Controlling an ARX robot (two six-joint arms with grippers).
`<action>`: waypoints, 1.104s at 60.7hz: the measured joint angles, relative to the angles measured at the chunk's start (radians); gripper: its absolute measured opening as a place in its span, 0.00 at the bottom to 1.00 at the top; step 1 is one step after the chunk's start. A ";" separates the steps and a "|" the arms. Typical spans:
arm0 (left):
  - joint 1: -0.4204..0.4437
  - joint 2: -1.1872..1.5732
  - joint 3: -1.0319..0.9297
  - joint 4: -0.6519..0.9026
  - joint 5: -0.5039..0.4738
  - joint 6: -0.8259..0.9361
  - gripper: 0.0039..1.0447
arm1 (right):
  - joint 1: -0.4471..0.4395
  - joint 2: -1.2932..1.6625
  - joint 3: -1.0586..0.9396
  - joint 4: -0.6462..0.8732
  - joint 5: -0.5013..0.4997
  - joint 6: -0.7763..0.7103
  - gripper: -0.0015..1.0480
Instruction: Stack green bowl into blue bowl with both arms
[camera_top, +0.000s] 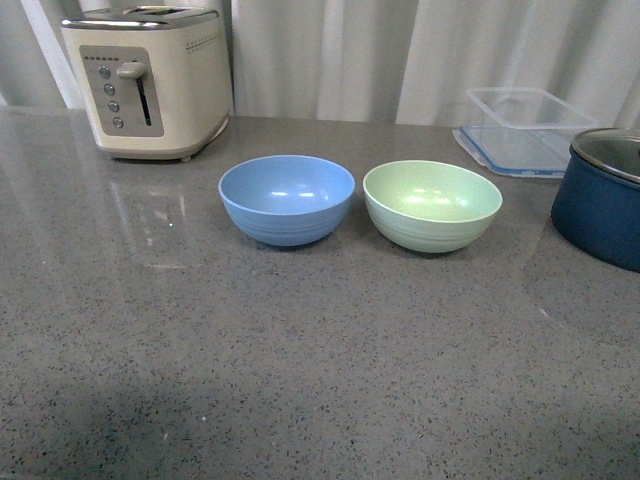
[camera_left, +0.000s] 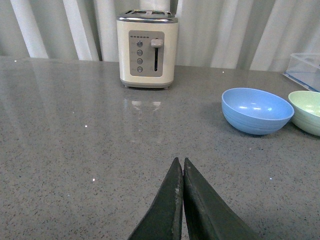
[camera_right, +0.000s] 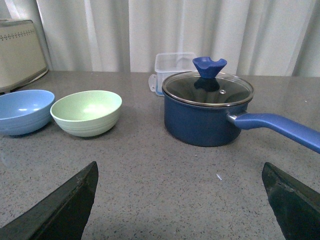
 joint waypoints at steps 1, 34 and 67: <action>0.000 -0.005 0.000 -0.005 0.000 0.000 0.03 | 0.000 0.000 0.000 0.000 0.000 0.000 0.90; 0.000 -0.197 0.000 -0.204 0.000 0.000 0.31 | 0.000 0.000 0.000 0.000 0.000 0.000 0.90; 0.000 -0.198 0.000 -0.204 0.002 0.002 0.94 | 0.131 1.115 0.730 -0.034 -0.170 0.259 0.90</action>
